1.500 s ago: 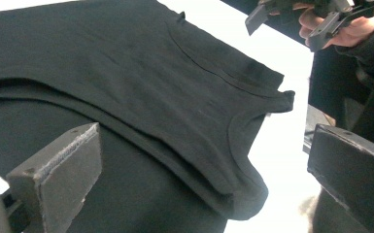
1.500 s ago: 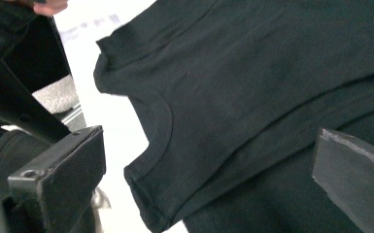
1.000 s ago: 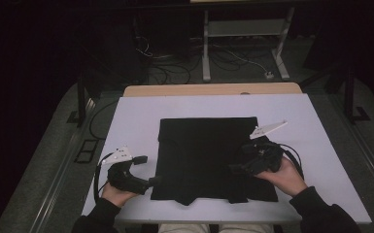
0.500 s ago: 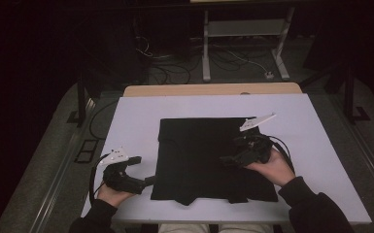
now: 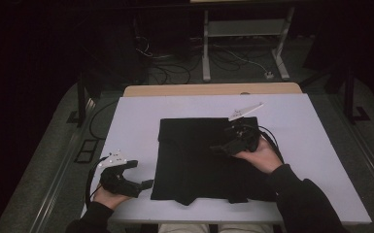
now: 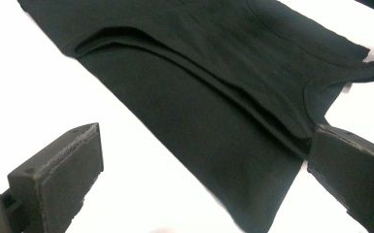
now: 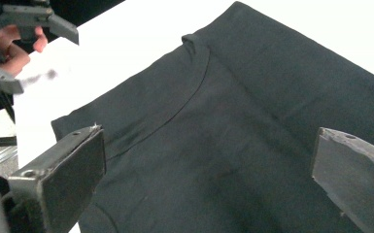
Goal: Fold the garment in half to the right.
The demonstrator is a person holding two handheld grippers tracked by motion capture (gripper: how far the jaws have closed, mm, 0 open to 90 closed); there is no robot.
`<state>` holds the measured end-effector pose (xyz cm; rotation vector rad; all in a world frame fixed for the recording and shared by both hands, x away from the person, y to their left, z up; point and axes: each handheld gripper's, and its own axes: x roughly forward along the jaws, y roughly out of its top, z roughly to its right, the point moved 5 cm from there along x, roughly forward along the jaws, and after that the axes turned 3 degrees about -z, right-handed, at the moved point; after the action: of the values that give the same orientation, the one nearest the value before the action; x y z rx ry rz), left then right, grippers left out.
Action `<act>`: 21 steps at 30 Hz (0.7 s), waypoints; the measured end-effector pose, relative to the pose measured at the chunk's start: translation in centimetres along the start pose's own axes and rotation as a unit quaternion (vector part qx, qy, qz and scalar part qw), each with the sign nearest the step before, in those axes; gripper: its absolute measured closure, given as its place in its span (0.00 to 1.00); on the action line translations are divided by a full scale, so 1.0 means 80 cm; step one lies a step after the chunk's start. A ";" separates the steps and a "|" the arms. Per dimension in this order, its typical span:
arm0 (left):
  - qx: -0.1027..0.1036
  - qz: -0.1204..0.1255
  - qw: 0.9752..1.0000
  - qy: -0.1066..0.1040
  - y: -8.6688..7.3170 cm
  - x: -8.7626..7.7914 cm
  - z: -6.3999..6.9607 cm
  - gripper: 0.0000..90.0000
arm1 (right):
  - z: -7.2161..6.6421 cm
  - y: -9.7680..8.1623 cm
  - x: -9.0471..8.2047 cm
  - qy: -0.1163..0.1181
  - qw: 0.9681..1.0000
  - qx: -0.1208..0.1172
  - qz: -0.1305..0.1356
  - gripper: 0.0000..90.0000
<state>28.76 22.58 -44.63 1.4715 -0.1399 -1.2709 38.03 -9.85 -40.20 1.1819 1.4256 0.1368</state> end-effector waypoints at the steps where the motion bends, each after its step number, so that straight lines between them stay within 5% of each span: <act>1: 0.000 -0.001 1.000 0.000 -0.001 0.000 0.000 0.00 | 0.001 0.003 0.001 -0.001 1.000 0.000 -0.002 0.00; 21: 0.022 -0.031 0.998 -0.041 -0.015 0.012 0.006 0.00 | 0.025 0.058 0.042 -0.006 1.000 -0.006 0.012 0.00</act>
<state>28.15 22.07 -46.03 1.4714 -0.1776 -1.3860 43.04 -6.35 -39.86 1.1886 1.3978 0.1554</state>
